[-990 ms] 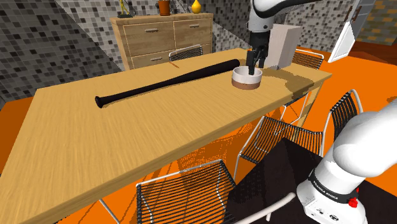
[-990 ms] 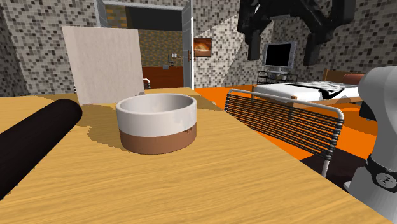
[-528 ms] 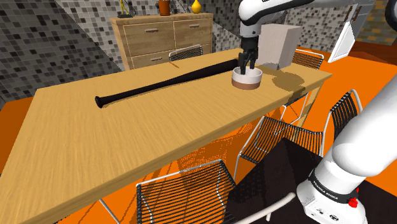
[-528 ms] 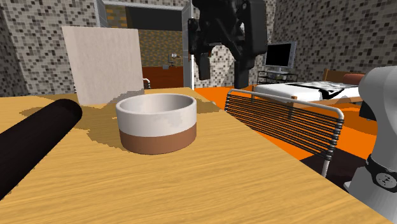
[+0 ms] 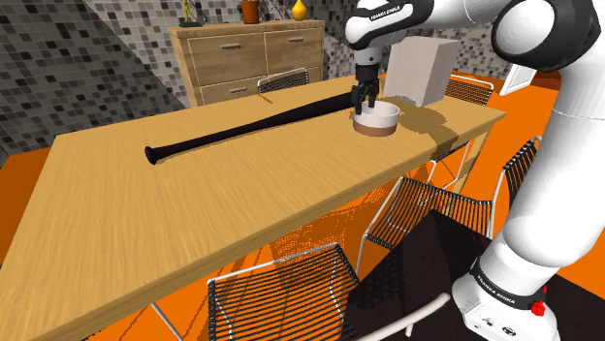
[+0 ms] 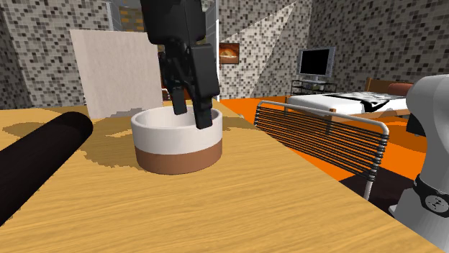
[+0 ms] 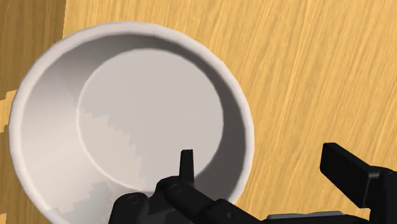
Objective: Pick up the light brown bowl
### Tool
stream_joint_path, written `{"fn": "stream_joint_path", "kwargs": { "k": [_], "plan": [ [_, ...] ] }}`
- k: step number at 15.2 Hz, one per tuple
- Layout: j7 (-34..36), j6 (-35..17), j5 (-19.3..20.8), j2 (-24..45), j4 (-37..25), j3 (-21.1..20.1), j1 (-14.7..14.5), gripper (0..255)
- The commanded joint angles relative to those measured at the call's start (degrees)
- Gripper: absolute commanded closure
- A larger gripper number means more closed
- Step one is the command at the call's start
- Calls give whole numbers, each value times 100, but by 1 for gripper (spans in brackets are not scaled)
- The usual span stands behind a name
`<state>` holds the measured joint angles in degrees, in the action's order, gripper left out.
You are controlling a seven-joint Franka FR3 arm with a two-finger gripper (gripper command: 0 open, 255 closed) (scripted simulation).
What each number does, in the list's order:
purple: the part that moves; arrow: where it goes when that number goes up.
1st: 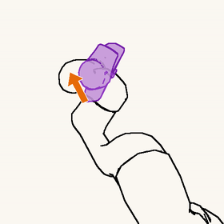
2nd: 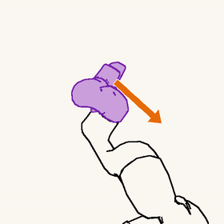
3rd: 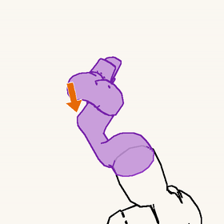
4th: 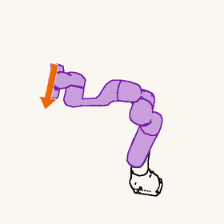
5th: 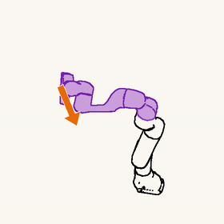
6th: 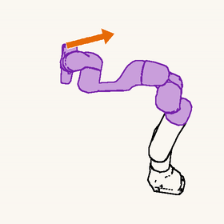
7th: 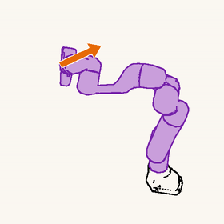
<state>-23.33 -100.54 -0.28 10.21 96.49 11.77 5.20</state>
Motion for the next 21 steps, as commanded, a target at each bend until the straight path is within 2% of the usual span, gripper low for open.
{"fn": "stream_joint_path", "kwargs": {
  "k": [1,8,9,18,21],
  "plan": [
    [-46,-112,-23,81,33,12,27,0],
    [-48,-519,-38,154,369,7,28,0],
    [-42,-519,-39,157,365,5,24,255],
    [-48,-519,-38,154,368,8,27,255],
    [-46,-302,-28,109,196,10,27,255]
  ]
}}
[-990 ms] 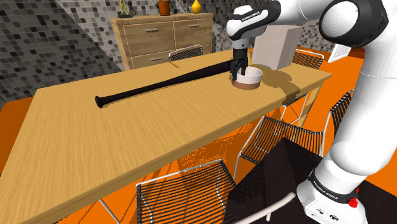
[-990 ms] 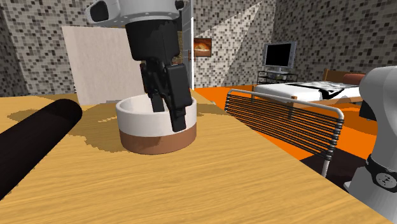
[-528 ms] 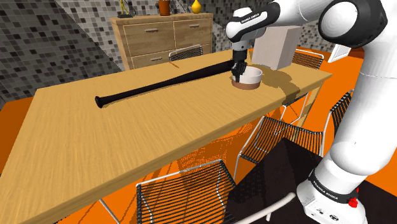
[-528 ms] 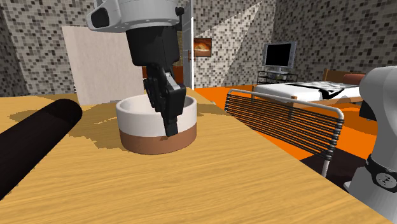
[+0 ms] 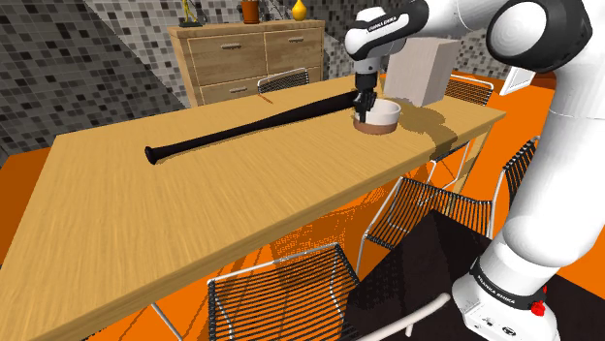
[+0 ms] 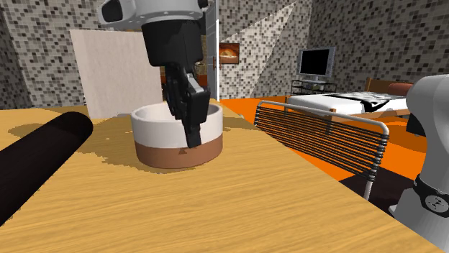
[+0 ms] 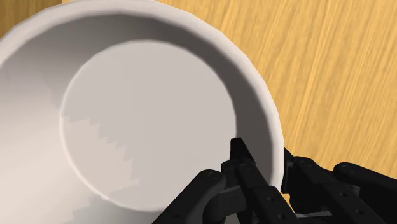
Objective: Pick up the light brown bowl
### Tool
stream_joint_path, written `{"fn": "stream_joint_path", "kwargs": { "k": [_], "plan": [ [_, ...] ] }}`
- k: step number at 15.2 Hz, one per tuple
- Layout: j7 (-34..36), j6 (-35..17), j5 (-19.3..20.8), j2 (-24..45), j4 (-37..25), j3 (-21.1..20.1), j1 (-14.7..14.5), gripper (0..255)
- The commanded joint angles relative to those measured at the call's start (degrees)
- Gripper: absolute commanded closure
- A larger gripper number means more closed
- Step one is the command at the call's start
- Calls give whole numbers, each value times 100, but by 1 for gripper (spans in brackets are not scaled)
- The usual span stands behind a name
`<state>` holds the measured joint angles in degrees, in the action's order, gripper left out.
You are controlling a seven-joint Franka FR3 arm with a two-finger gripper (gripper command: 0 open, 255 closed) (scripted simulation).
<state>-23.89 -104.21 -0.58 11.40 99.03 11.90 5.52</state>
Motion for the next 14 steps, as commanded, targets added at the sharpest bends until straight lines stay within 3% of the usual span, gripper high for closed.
{"fn": "stream_joint_path", "kwargs": {
  "k": [1,14],
  "plan": [
    [10,139,4,-21,-121,-2,-5,255],
    [1,982,16,-70,-916,7,3,255]
  ]
}}
